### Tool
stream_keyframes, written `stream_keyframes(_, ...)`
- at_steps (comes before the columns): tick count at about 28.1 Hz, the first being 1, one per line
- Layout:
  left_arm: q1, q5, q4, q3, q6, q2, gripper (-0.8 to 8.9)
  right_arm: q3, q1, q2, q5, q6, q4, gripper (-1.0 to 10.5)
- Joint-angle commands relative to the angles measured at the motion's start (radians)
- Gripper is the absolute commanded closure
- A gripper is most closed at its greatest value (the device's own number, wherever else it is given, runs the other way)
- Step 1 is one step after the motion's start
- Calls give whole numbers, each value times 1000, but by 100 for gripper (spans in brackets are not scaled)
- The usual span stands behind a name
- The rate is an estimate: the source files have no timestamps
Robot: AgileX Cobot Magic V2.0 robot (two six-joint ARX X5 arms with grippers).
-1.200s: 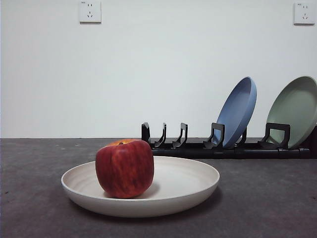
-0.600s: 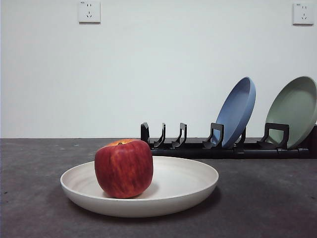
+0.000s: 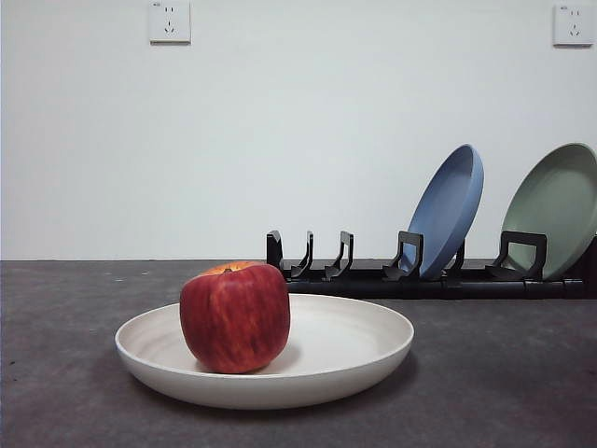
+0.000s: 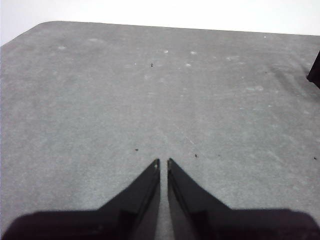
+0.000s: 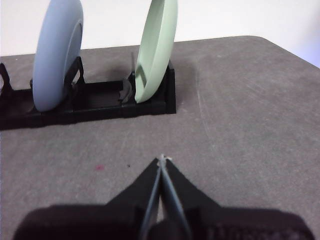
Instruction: Take the yellow plate from the plate rack,put the plate on the table,take the apple from the table,put the apple in the plate
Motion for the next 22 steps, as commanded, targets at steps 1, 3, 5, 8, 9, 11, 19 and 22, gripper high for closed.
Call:
stream_keyframes(1,-2,0,5,-11,-3,1,785,-10,-2,-4,0,-18,3,946)
stream_keyframes(3,-2,0,6,-11,-3,1,785,-10,-1,-4,0,-24,4,946)
stream_keyframes(5,-2,0,6,-11,-3,1,785,-10,-1,-4,0,-23,5,946)
stream_keyframes(8,-2,0,6,-11,-3,1,785,-10,9,-4,-3,-21,5,946)
stream_keyframes(9,-2,0,6,-11,-3,1,785,-10,14,-4,-3,-22,5,946)
stream_keyframes(11,-2,0,6,-11,-3,1,785,-10,19,-4,-3,-29,5,946)
stream_keyframes(19,-2,0,6,-11,-3,1,785,-10,29,-4,1,-32,6,946)
stream_keyframes(22,-2,0,5,-11,-3,1,785,-10,39,-4,0,-32,7,946)
